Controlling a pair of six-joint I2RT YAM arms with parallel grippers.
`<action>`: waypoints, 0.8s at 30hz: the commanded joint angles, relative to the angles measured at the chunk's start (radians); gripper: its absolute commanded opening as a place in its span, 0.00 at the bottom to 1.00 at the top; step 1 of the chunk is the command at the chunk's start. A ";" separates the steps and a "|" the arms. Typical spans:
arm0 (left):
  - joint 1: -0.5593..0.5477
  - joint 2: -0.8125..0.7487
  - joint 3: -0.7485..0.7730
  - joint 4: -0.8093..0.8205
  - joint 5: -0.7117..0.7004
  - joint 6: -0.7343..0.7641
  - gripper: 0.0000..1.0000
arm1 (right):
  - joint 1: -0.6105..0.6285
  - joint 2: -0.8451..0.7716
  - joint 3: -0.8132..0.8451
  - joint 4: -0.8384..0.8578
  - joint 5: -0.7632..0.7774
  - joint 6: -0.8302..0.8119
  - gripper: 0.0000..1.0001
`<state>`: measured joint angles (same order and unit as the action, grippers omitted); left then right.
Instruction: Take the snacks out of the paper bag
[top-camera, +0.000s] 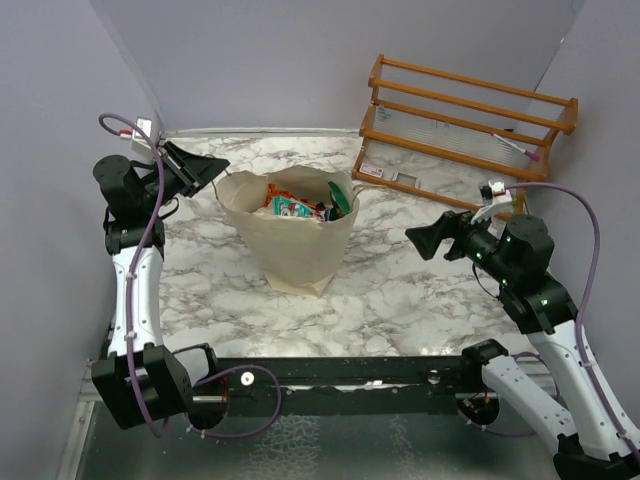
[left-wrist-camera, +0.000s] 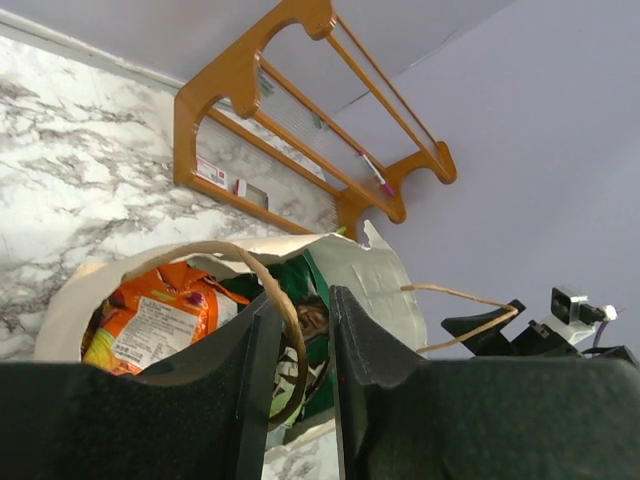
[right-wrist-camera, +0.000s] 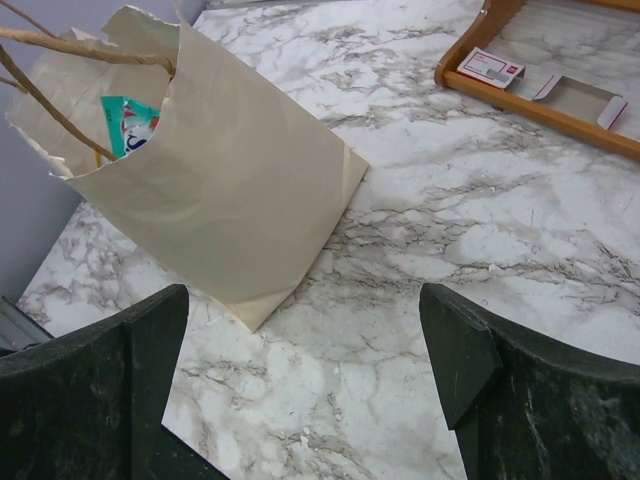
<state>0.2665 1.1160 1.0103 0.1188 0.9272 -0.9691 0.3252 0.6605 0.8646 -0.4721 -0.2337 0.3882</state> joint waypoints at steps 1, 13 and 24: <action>0.006 0.033 0.084 0.049 0.022 0.019 0.23 | -0.006 -0.001 0.002 -0.001 -0.015 -0.007 0.99; 0.017 0.148 0.331 -0.158 -0.035 0.192 0.00 | -0.006 0.021 -0.005 0.023 -0.049 -0.010 0.99; 0.065 0.311 0.625 -0.180 -0.008 0.183 0.00 | -0.006 0.046 0.002 0.020 -0.030 -0.038 0.99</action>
<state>0.3050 1.4006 1.4849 -0.1726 0.9192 -0.7792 0.3252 0.7094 0.8646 -0.4709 -0.2562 0.3721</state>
